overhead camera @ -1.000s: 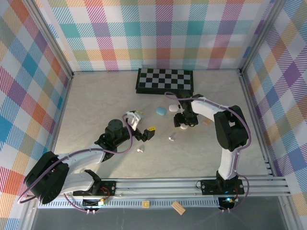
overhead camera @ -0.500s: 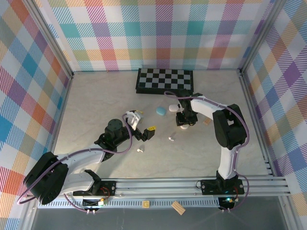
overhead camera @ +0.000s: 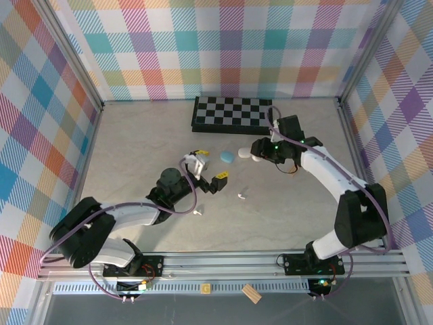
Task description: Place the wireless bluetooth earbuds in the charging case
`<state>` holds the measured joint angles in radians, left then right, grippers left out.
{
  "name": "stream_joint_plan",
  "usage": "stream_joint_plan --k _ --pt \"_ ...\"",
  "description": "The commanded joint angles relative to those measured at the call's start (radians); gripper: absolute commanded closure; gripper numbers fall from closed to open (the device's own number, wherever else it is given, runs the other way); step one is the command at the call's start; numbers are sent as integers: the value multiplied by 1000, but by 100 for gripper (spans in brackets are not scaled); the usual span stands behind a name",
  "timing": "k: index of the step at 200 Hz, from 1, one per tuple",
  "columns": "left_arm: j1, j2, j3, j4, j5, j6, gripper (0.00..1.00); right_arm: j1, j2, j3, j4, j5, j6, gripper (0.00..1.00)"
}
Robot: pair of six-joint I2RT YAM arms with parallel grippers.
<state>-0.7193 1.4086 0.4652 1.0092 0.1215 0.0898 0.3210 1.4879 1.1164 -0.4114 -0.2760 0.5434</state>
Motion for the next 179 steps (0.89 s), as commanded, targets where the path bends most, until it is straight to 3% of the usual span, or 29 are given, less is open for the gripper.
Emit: stream_joint_plan --k 1,68,108,179 --pt "-30 70 58 193 -61 -35 0 -15 -51 -37 149 -155 178 52" --pt "-126 298 231 327 -213 -68 0 -20 -151 -141 411 -274 457 51" --pt "-145 364 309 330 -228 -78 17 -19 -188 -163 448 -290 487 51" --pt "-174 410 374 331 -189 -78 34 -20 -204 -181 480 -307 503 52"
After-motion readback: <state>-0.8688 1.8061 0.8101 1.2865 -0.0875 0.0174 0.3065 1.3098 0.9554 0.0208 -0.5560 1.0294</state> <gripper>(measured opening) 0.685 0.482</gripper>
